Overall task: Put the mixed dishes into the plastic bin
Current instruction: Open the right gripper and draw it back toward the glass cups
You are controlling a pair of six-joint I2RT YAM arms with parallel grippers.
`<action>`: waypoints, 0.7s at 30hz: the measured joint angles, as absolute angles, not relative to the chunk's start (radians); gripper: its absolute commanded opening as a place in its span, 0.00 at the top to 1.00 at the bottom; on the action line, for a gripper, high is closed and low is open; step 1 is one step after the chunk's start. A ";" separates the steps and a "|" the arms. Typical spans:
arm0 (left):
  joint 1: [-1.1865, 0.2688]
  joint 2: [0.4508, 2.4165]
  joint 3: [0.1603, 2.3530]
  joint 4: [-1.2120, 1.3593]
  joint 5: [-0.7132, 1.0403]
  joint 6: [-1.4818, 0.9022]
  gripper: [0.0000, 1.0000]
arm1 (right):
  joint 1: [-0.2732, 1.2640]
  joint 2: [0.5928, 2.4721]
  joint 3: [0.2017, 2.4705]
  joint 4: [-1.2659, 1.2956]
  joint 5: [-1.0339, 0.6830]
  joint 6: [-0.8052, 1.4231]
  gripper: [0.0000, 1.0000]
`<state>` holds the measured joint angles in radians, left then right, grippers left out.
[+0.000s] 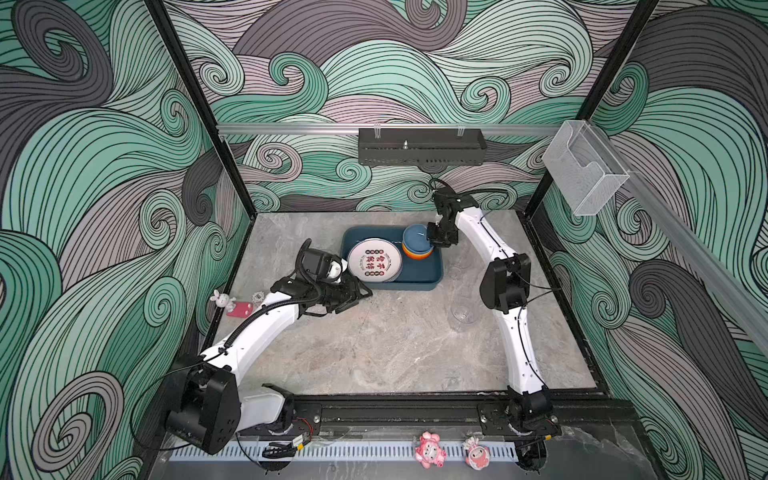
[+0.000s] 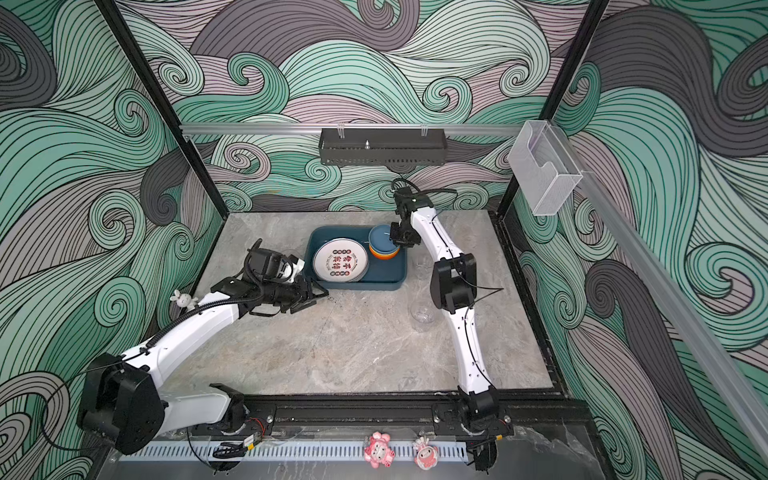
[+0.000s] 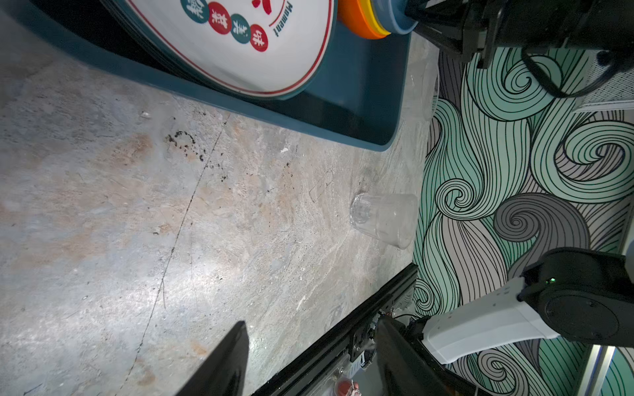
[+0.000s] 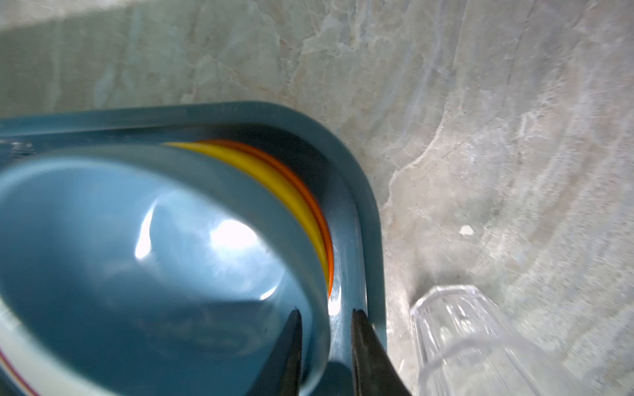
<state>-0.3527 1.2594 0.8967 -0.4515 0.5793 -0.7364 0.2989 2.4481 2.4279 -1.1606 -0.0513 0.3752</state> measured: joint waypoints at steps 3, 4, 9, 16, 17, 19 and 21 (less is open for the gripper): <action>-0.349 1.236 0.893 -0.455 0.578 -0.737 0.38 | 0.300 2.383 2.405 -1.161 -0.047 0.375 0.72; -0.348 1.226 0.893 -0.458 0.575 -0.737 0.38 | 0.300 2.357 2.393 -1.158 -0.047 0.374 0.72; -0.322 1.167 0.893 -0.505 0.538 -0.726 0.37 | 0.307 2.218 2.281 -1.133 -0.045 0.372 0.72; -0.261 1.058 0.868 -0.549 0.475 -0.707 0.37 | 0.332 2.051 2.029 -1.060 -0.057 0.364 0.71; -0.253 1.043 0.862 -0.557 0.461 -0.704 0.37 | 0.336 2.026 1.986 -1.049 -0.060 0.363 0.71; -0.241 1.030 0.862 -0.583 0.434 -0.698 0.37 | 0.343 1.980 1.913 -1.029 -0.063 0.360 0.70; -0.229 1.028 0.862 -0.607 0.407 -0.691 0.37 | 0.349 1.927 1.839 -1.009 -0.067 0.358 0.69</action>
